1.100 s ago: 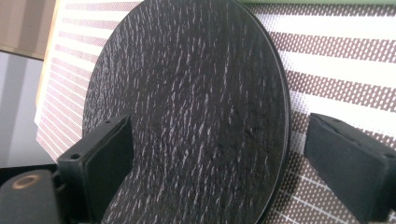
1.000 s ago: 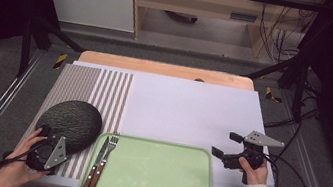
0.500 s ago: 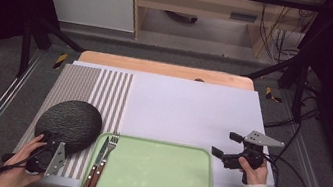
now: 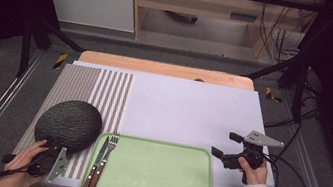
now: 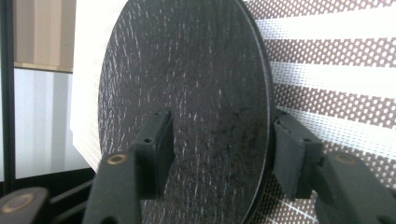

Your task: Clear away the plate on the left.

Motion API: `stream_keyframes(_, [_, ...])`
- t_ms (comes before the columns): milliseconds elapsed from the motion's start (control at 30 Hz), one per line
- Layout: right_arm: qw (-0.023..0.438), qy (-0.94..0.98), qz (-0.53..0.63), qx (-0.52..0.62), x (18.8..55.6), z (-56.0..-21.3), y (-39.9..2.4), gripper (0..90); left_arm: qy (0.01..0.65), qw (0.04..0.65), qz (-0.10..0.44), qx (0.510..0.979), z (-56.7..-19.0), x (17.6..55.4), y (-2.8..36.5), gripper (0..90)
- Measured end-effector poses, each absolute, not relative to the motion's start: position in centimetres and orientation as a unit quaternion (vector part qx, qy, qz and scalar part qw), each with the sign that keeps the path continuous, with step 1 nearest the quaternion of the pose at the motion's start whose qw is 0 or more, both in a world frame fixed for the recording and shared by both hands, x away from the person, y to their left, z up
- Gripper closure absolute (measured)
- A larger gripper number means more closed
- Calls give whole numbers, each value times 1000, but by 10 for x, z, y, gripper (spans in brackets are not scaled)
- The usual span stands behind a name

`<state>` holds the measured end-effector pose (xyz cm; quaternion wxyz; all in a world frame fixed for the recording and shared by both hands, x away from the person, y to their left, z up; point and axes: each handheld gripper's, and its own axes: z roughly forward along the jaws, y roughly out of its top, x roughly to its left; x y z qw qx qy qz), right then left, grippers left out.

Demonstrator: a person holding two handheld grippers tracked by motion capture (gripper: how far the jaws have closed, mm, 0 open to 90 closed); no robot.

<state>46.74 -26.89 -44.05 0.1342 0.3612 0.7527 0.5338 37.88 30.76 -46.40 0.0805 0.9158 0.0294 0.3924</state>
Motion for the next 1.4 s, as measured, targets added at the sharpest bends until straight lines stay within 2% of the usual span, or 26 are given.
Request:
stream_keyframes(300, [134, 753, 534, 361, 467, -441, -269, 11, 25, 77, 406, 910, -473, 373, 307, 596])
stream_keyframes(833, [135, 753, 533, 360, 467, -440, -268, 11, -8, 54, 436, 898, -486, 367, 300, 754])
stream_keyframes(1400, [134, 753, 534, 360, 467, -440, -267, 11, 1, 38, 465, 884, -493, 365, 297, 763])
